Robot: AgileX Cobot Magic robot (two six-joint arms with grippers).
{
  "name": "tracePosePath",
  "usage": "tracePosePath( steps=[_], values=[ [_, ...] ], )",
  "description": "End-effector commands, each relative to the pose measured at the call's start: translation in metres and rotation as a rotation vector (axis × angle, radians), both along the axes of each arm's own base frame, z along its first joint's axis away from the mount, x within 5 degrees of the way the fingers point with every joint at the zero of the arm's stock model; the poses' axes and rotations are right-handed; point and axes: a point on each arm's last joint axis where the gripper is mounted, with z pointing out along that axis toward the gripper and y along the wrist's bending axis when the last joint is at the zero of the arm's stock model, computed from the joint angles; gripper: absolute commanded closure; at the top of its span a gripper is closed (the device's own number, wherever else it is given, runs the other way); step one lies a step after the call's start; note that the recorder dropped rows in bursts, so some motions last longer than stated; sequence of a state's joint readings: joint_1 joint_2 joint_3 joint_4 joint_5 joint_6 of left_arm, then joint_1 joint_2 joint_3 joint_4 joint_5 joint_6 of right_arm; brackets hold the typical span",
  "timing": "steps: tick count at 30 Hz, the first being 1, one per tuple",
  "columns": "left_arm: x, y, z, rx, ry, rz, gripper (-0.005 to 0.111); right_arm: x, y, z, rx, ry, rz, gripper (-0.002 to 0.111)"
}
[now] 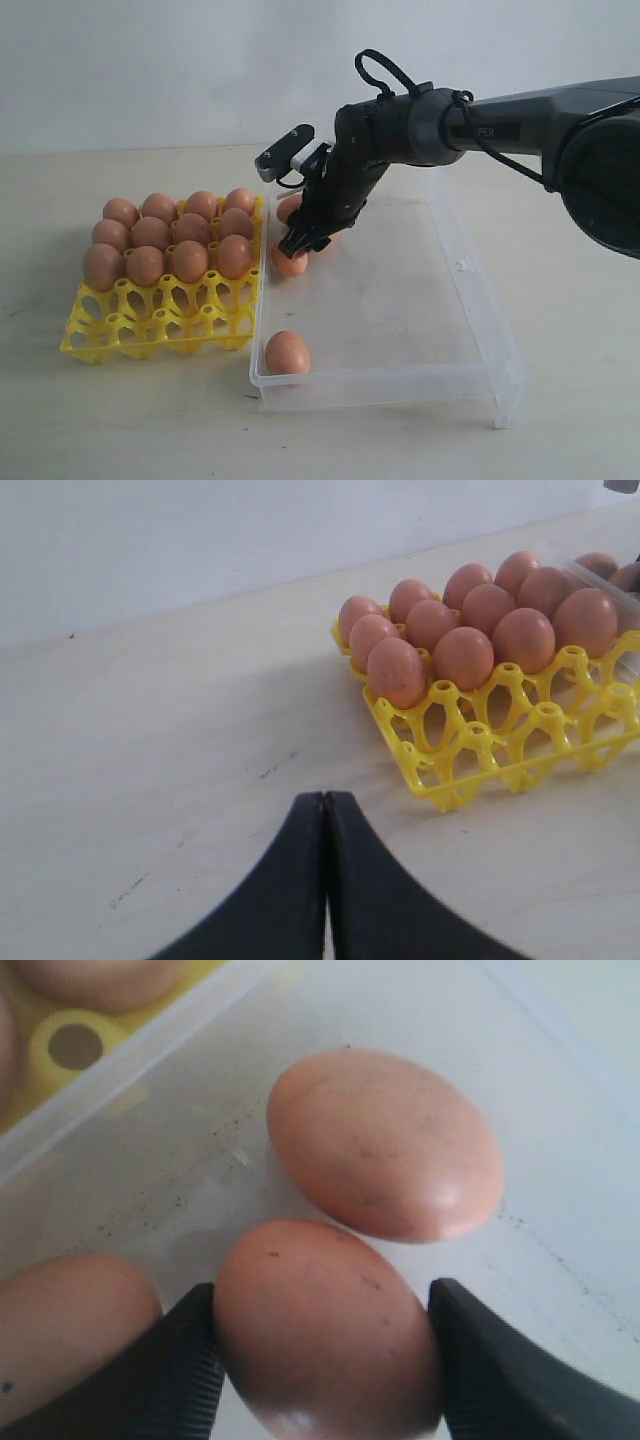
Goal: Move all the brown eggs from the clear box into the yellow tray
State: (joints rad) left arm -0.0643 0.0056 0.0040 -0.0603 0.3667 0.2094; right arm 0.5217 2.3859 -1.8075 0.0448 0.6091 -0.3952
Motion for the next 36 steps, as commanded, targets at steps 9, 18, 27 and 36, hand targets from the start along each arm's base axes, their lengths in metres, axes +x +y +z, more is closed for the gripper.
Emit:
tracePosePath(
  steps=[9, 18, 27, 36],
  values=[
    [0.0, 0.0, 0.002, -0.003, -0.016, -0.004, 0.107, -0.007, 0.002, -0.001, -0.004, 0.068, -0.003, 0.108],
    [0.0, 0.0, 0.002, -0.003, -0.016, -0.004, 0.107, -0.049, -0.011, 0.009, -0.049, 0.426, -0.11, 0.107],
    [0.0, 0.0, 0.002, -0.003, -0.016, -0.004, 0.107, -0.049, -0.008, 0.015, -0.005, 0.415, -0.121, 0.054],
    [0.0, 0.0, 0.002, -0.003, -0.016, -0.004, 0.107, -0.045, -0.006, 0.015, 0.012, 0.377, -0.124, 0.051]
  ],
)
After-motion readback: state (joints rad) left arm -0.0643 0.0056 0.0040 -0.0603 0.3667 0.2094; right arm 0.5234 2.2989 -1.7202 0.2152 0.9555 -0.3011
